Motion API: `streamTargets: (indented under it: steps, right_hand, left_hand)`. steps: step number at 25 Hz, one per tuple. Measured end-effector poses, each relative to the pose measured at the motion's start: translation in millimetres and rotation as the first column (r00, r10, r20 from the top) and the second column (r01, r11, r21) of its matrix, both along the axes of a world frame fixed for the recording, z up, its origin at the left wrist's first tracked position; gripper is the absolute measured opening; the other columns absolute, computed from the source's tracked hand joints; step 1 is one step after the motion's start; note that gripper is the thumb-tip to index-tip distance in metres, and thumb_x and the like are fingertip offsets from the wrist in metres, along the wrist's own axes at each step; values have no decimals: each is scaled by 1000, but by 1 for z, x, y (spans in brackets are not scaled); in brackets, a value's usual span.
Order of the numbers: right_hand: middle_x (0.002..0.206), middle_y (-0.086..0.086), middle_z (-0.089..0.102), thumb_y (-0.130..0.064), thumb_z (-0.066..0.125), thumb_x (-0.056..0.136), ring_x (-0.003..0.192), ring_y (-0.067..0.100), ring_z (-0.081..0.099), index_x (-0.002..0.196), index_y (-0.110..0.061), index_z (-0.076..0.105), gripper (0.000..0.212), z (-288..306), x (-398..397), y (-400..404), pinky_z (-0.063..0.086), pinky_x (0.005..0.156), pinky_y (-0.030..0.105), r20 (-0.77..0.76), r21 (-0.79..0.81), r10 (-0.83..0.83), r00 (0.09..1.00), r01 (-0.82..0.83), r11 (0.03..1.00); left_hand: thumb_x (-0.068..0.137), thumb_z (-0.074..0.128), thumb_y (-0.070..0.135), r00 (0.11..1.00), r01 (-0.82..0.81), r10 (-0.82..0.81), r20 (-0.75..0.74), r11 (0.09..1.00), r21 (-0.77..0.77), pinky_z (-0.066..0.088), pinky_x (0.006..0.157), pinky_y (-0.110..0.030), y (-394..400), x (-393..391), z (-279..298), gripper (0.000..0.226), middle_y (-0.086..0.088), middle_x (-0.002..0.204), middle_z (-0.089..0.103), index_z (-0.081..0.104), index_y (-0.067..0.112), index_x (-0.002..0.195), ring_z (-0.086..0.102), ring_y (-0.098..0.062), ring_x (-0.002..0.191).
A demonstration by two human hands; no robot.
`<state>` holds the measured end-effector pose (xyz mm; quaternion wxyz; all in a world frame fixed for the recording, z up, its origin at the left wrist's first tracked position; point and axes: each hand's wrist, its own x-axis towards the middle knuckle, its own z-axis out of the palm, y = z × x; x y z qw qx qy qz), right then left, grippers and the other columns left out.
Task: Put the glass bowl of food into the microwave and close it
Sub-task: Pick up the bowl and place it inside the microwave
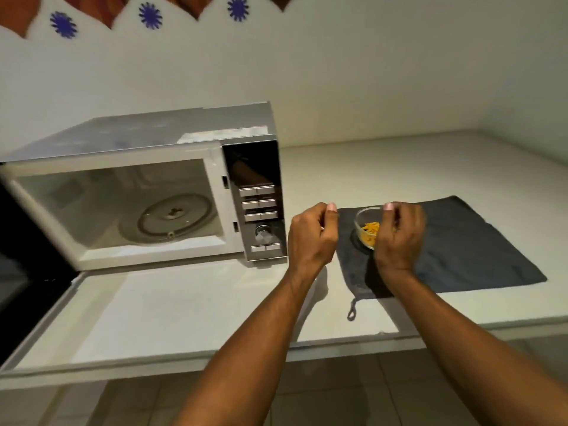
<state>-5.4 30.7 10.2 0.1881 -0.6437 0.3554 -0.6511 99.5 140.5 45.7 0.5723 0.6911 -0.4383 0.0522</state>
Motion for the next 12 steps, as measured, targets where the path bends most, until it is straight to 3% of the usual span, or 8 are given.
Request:
streamTargets:
  steps: [2,5,9,12]
  right_hand:
    - [105,20,58,-25,50,99,96,36,54,100,-2,64,27,-5,-19,-27,43,84,43,-4,207,-58,998,57,977]
    - [122,15,56,-33,46,101,109,29,55,117,-9,63,33,-16,-35,-54,40,91,32,-54,446,54,997,-24,894]
    - [122,6,63,-43,36,103,105,20,57,122,-15,61,43,-24,-33,-65,42,90,33,4,597,197,980,-160,786]
    - [115,7,69,-49,28,103,102,22,65,115,-14,64,52,-26,-23,-69,49,90,37,36,651,296,954,-247,718]
  left_hand:
    - [101,42,39,999,32,-30,-37,998,62,52,66,-36,-24,-10,-8,39,-3,81,70,67,13,86,64,-19,76]
    - [103,38,43,967,109,-56,-248,973,205,46,79,-29,-59,-21,-22,40,-3,108,70,68,17,108,63,-18,96]
    - [104,29,51,895,202,-49,-444,931,304,38,90,-26,-90,-29,-39,54,-6,132,63,60,17,131,57,-22,116]
    - [104,24,53,858,224,-39,-512,925,305,41,104,-35,-101,-29,-44,59,-9,137,59,54,16,137,55,-26,123]
